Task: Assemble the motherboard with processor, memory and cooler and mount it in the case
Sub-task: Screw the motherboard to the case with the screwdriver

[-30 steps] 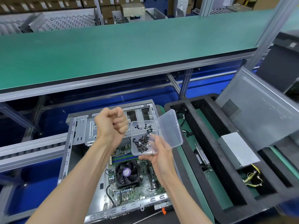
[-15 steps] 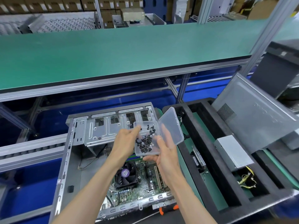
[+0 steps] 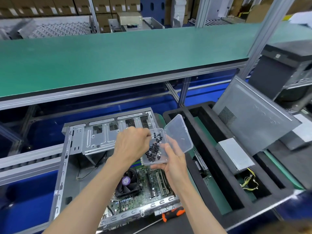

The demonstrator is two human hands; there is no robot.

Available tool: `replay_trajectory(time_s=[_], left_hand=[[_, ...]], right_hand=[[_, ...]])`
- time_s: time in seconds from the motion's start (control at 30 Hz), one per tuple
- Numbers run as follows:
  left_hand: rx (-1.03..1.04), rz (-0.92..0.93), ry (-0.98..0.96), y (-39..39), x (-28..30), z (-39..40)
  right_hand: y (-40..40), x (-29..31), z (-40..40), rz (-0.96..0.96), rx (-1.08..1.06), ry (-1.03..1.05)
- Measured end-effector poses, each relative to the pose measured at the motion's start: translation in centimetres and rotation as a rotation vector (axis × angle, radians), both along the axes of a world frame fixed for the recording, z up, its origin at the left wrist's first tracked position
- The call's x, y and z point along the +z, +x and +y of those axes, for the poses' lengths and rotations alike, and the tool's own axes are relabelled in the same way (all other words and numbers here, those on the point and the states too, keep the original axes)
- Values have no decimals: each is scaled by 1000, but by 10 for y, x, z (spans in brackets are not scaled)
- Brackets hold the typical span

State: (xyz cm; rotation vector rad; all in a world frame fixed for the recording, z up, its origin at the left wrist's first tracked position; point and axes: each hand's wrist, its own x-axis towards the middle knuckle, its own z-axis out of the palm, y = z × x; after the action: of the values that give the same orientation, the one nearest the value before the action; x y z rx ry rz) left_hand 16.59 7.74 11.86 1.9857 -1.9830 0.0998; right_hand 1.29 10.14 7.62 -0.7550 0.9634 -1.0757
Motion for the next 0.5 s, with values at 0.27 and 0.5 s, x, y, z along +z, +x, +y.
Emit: replay_trajectory(time_s=[0.27,0.5], left_hand=[[-73,-18,59,-7,5,-12],[-79,-41,73,-11,4,-16]], right_hand=[[-1,1,2,3,23,-34],[0,-5,1,21,37,-64]])
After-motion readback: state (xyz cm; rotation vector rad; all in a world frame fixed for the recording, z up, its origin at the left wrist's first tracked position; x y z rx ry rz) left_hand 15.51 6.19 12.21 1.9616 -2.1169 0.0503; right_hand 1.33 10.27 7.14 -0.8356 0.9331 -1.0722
